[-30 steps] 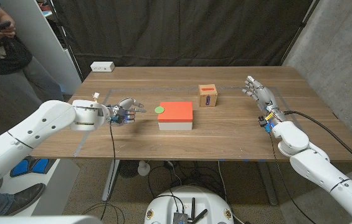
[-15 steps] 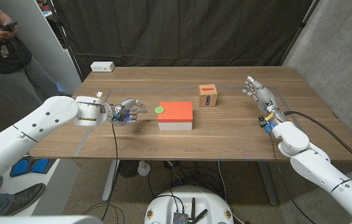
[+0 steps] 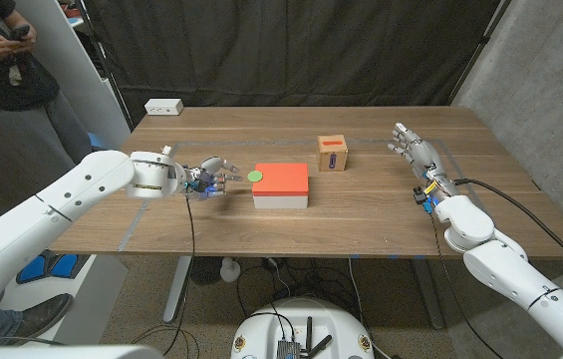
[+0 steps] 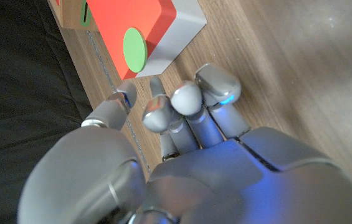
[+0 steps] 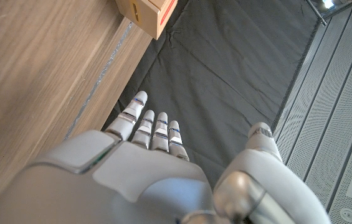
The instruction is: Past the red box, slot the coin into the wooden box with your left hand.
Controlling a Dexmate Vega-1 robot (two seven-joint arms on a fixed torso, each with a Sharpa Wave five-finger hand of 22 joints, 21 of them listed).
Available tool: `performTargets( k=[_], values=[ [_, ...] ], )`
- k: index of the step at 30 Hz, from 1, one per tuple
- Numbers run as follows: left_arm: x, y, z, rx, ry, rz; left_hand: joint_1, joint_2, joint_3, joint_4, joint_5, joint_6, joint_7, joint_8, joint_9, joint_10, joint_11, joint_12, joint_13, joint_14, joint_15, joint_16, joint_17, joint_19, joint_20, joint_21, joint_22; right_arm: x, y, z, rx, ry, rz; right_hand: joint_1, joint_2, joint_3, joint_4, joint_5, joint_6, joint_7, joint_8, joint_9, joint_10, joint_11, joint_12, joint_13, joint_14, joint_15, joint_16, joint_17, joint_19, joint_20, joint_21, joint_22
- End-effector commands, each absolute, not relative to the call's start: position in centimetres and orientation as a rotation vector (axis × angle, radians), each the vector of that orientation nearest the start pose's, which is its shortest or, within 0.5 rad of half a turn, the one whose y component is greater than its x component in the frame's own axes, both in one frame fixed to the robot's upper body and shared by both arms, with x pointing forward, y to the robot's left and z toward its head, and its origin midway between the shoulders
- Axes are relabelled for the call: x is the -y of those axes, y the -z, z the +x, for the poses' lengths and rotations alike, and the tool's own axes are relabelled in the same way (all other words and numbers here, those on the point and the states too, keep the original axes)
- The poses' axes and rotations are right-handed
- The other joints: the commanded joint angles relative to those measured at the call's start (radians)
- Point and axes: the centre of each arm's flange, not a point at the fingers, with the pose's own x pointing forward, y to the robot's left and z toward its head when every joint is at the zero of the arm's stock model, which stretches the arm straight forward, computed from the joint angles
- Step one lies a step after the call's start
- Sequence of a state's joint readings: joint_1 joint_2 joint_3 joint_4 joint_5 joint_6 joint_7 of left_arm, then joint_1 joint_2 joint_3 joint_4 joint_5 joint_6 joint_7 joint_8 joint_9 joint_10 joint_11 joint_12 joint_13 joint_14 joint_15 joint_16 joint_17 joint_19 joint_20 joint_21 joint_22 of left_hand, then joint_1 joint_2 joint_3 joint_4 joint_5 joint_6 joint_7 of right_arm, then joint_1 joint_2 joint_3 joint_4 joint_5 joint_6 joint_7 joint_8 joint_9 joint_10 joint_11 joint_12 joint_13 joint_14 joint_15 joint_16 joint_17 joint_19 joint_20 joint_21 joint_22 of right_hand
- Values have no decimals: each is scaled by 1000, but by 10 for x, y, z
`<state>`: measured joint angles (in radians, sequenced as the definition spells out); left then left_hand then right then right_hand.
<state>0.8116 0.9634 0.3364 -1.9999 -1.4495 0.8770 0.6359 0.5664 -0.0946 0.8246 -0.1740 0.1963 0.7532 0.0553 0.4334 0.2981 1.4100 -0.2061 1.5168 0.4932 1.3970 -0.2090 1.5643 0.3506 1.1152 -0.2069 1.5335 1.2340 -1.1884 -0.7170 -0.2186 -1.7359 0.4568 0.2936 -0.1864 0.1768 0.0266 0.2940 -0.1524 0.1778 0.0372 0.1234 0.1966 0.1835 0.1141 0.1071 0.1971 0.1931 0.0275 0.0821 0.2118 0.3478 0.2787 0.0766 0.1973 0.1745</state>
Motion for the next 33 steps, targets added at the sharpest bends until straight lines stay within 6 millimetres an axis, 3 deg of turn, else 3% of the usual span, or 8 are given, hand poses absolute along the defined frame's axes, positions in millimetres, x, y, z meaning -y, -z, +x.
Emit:
performTargets(
  k=[1,33],
  values=[
    [-265,9,555,-263,135,106,-6,-2,1,1,-2,-6,6,-3,-6,1,-2,5,5,4,2,3,3,-1,-5,-3,3,321,38,550,705,-83,-189,12,-3,11,0,-2,8,9,3,3,10,2,6,1,6,4,10,0,2,5,2,2],
    [-251,9,560,-273,138,127,-1,19,6,2,-1,23,12,20,-58,-6,-2,-4,2,0,1,1,4,-4,-5,-4,1,329,38,554,700,-95,-196,15,-4,11,1,-2,8,7,2,3,13,4,6,2,8,4,11,-3,5,6,2,2]
  ],
)
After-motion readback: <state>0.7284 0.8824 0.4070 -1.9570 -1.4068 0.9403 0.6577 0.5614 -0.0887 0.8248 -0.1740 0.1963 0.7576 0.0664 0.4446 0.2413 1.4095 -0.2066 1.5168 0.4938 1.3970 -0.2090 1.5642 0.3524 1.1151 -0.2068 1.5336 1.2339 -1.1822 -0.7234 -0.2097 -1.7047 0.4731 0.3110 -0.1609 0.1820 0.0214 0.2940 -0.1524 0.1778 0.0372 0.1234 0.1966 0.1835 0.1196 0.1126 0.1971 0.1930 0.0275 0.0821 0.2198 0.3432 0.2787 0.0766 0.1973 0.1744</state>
